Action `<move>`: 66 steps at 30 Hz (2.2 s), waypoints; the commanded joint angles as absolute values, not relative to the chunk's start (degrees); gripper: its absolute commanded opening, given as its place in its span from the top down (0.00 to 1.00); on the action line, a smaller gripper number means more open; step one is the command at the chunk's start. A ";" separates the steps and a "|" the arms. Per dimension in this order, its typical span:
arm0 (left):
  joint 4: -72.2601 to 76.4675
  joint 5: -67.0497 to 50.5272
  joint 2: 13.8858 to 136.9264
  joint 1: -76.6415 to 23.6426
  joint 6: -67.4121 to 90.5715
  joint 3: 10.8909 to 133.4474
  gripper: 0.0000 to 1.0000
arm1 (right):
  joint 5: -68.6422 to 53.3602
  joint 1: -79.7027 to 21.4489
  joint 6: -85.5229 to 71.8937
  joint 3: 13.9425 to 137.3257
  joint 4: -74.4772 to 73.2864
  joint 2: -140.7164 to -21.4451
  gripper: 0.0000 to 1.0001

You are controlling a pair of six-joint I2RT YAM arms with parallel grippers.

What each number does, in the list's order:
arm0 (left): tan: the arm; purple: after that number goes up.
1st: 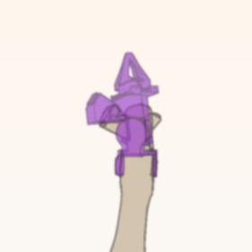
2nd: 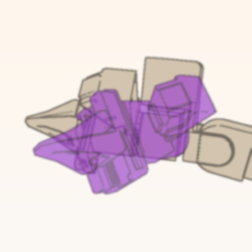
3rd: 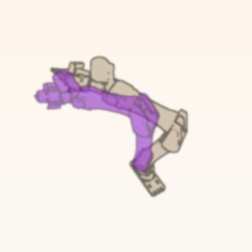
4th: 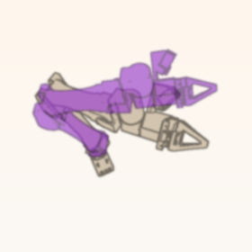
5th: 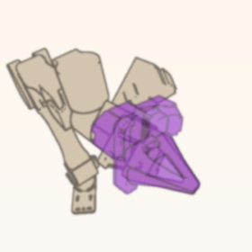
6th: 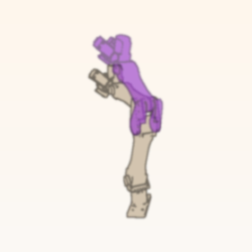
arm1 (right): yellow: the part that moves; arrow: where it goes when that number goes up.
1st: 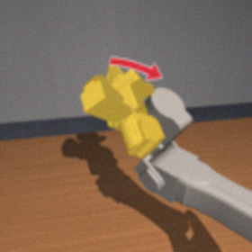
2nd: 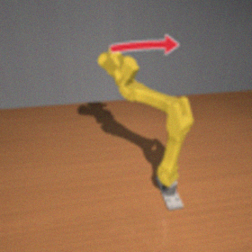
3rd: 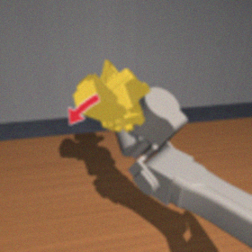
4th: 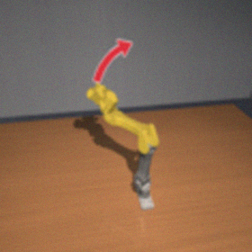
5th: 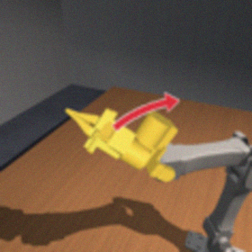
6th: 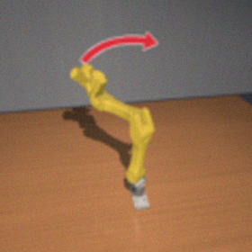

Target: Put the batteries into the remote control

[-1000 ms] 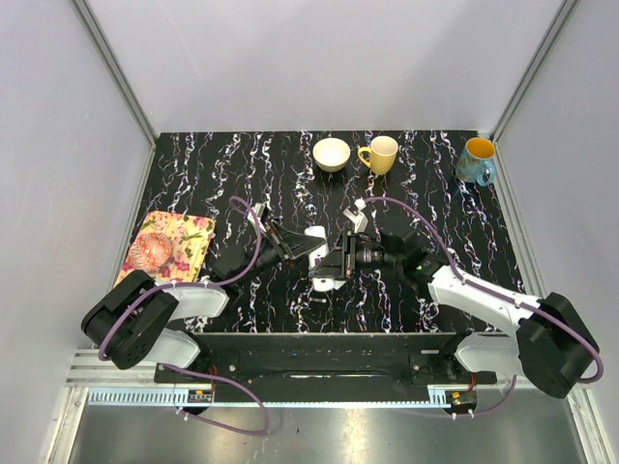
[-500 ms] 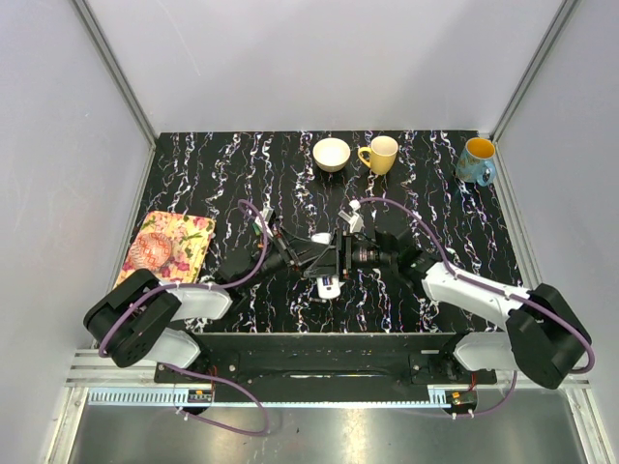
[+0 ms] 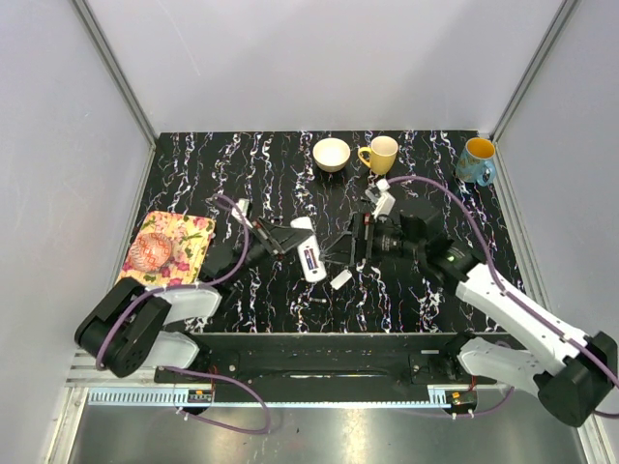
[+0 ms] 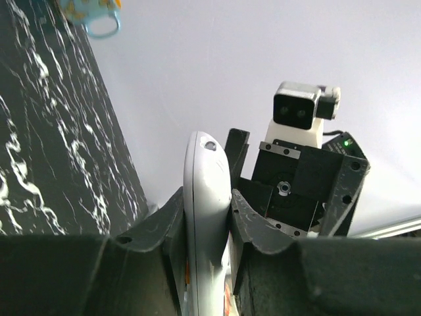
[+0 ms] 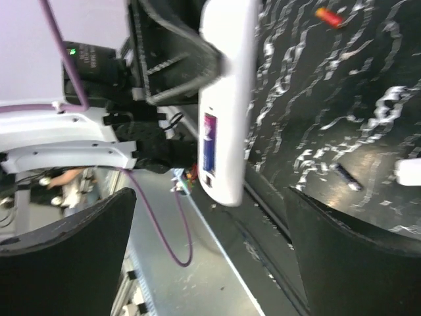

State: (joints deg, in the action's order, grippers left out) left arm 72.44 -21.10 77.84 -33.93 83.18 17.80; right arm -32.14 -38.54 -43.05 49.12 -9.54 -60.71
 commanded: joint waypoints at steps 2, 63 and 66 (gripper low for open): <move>73.15 -22.50 69.71 -29.27 77.97 16.17 1.00 | -14.37 -37.27 -32.53 55.19 -26.18 -57.74 0.00; 43.59 -17.31 42.98 -26.45 70.66 6.86 1.00 | 18.28 -22.41 -22.76 97.91 -25.05 -129.20 0.32; 42.02 -16.96 43.24 -26.37 70.93 7.29 1.00 | 19.16 -22.41 -23.46 98.00 -25.84 -129.55 0.35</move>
State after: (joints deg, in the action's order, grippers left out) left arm 39.70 -16.67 43.03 -26.63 71.33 5.17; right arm 17.87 -22.79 -23.46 96.31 -25.56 -127.68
